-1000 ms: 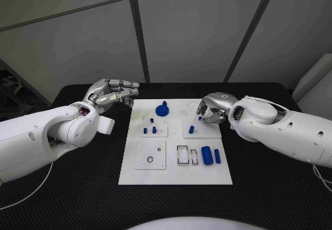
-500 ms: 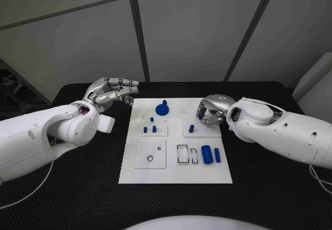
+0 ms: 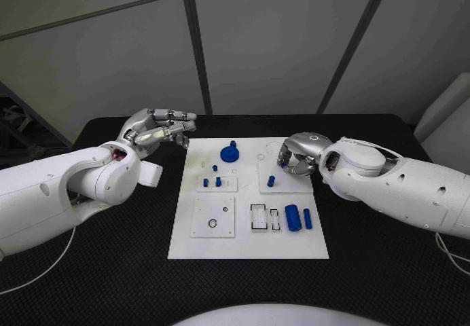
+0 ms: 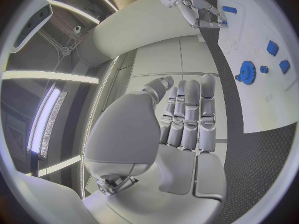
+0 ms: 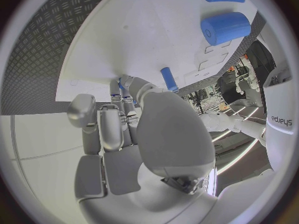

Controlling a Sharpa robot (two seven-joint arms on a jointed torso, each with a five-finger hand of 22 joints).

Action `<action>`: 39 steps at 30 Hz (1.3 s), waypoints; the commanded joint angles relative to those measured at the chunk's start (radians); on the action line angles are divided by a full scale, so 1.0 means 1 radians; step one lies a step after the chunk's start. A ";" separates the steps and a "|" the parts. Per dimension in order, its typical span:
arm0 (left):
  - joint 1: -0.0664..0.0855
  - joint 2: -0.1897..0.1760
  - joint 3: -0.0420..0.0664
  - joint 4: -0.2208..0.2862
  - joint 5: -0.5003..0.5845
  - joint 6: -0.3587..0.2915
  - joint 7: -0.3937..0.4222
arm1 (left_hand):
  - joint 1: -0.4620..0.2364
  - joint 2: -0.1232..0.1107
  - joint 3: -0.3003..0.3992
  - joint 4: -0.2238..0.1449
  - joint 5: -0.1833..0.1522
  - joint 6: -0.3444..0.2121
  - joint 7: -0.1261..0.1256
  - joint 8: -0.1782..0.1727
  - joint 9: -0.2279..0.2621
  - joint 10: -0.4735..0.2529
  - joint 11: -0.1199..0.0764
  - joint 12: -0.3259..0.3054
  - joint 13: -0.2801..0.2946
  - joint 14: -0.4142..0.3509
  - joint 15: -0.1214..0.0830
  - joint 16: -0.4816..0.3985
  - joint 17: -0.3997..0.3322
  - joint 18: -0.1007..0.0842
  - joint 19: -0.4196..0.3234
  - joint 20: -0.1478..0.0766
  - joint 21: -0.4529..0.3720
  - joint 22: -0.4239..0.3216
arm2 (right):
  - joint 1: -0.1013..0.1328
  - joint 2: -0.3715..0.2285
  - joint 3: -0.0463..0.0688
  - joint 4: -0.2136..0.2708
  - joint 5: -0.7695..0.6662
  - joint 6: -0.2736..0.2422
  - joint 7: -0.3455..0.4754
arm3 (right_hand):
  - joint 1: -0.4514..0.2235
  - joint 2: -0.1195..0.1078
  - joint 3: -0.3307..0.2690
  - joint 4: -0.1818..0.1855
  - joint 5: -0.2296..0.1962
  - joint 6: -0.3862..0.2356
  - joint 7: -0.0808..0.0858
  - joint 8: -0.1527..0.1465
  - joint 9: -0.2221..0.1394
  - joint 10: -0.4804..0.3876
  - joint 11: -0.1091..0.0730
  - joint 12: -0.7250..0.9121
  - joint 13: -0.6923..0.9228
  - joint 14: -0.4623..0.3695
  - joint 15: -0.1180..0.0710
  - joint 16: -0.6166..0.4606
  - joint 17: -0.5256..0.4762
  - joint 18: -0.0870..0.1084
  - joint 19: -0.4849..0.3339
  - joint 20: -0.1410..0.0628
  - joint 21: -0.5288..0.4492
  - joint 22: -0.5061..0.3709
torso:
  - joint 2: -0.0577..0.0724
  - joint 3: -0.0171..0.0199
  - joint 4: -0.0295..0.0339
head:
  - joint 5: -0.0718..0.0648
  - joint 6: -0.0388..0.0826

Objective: Assemble the parts on the task board

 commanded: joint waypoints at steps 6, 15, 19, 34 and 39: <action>0.001 0.001 0.001 -0.002 0.005 0.010 0.006 | 0.000 0.006 -0.001 -0.008 -0.005 0.005 0.004 0.003 -0.001 -0.006 0.000 0.006 0.002 -0.008 -0.002 -0.004 -0.002 -0.009 -0.006 0.000 -0.005 -0.002 | -0.009 -0.001 -0.007 0.005 -0.027 -0.023 -0.028 | 0.017 0.030 0.028 -0.024 -0.005 0.018 -0.005 0.010 0.012 0.027 -0.007 0.006 0.015 0.053 -0.012 0.011 0.006 -0.025 0.016 -0.007 0.028 0.033 | 0.000 0.0007 -0.0010 | -0.001 -0.002; 0.001 0.000 0.001 -0.006 0.005 0.007 -0.002 | 0.010 0.009 0.000 -0.018 -0.005 -0.004 0.010 -0.002 -0.003 -0.016 0.005 0.007 0.002 -0.006 0.000 -0.008 -0.008 -0.009 -0.004 -0.001 -0.008 -0.004 | -0.010 -0.015 -0.007 0.031 -0.034 -0.090 -0.032 | 0.016 0.025 0.034 -0.034 -0.001 0.018 -0.004 0.009 0.014 0.028 -0.006 0.002 0.017 0.053 -0.012 0.015 0.008 -0.027 0.018 -0.008 0.037 0.043 | -0.001 0.0007 -0.0001 | -0.002 -0.004; 0.000 0.000 0.001 -0.008 0.005 0.007 -0.003 | 0.010 0.009 -0.001 -0.019 -0.005 -0.007 0.012 -0.003 -0.003 -0.019 0.006 0.008 0.002 -0.006 0.001 -0.009 -0.009 -0.009 -0.003 0.000 -0.008 -0.004 | -0.010 -0.023 -0.006 0.045 -0.034 -0.121 -0.032 | 0.015 0.023 0.035 -0.035 0.000 0.017 -0.003 0.008 0.014 0.027 -0.006 0.001 0.018 0.053 -0.012 0.016 0.009 -0.027 0.018 -0.008 0.039 0.045 | -0.001 0.0000 0.0001 | -0.002 -0.003; 0.000 -0.001 0.001 -0.024 0.005 0.007 -0.008 | 0.007 0.010 -0.004 -0.019 -0.005 -0.015 0.016 -0.006 -0.004 -0.027 0.011 0.009 0.002 -0.005 0.004 -0.010 -0.012 -0.010 -0.003 0.002 -0.010 -0.005 | -0.009 -0.080 -0.004 0.148 -0.016 -0.253 -0.014 | 0.005 0.018 0.045 -0.045 0.020 0.014 -0.001 0.002 0.016 0.026 -0.003 -0.009 0.022 0.054 -0.010 0.023 0.014 -0.029 0.018 -0.006 0.050 0.058 | -0.001 -0.0006 -0.0007 | 0.002 0.004; 0.000 0.001 0.001 -0.025 0.005 0.008 -0.010 | 0.005 0.010 -0.005 -0.019 -0.005 -0.017 0.017 -0.007 -0.004 -0.030 0.012 0.009 0.002 -0.005 0.005 -0.010 -0.013 -0.010 -0.003 0.002 -0.011 -0.005 | -0.009 -0.087 -0.004 0.204 0.004 -0.268 -0.003 | 0.003 0.016 0.045 -0.046 0.022 0.014 0.000 0.002 0.016 0.026 -0.003 -0.010 0.023 0.054 -0.010 0.024 0.015 -0.029 0.019 -0.006 0.052 0.060 | -0.001 -0.0005 -0.0001 | 0.008 0.005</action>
